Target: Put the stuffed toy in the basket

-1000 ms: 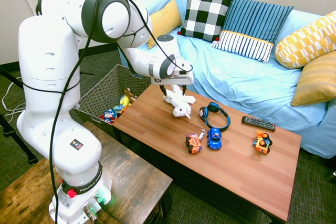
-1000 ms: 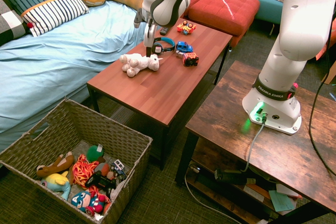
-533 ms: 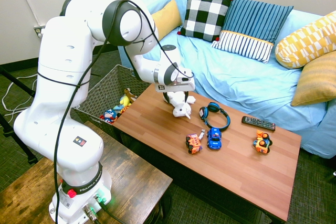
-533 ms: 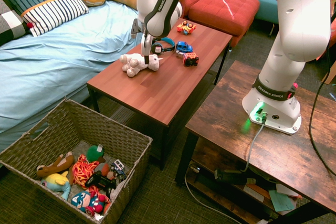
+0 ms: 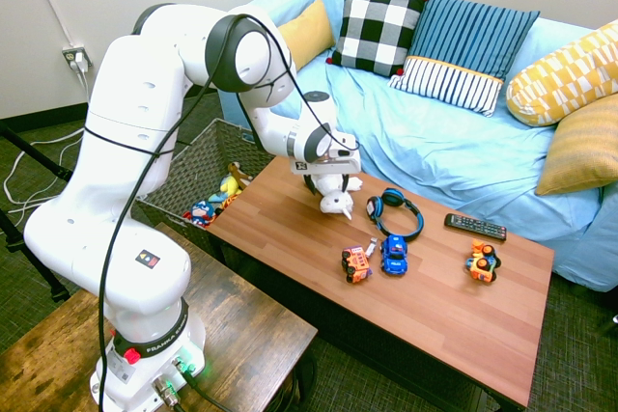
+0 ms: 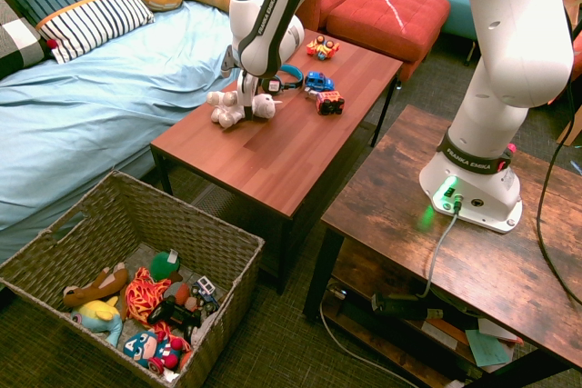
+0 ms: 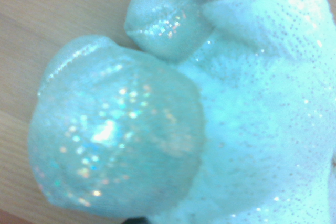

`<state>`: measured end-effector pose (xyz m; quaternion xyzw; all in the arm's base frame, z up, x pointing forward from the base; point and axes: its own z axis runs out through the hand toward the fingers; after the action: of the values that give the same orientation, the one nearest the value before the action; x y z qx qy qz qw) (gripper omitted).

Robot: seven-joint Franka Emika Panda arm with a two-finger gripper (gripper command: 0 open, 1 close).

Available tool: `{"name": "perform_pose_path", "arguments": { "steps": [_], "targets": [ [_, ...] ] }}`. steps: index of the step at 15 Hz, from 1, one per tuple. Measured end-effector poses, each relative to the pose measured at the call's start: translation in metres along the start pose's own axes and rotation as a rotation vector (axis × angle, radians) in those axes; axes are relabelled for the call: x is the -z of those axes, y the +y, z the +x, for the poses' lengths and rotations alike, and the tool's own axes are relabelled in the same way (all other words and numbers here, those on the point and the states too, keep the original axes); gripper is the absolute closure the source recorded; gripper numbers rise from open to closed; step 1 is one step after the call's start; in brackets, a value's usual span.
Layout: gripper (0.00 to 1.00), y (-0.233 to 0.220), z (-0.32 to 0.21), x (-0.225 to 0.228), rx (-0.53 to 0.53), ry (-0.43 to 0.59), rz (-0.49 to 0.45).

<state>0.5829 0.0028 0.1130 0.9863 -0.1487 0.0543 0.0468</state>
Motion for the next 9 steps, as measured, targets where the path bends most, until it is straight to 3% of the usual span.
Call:
{"name": "perform_pose_path", "arguments": {
  "steps": [9],
  "targets": [
    [1.0,-0.0002,-0.0025,-0.0099,-0.019,-0.03,0.009]
  ]
}}
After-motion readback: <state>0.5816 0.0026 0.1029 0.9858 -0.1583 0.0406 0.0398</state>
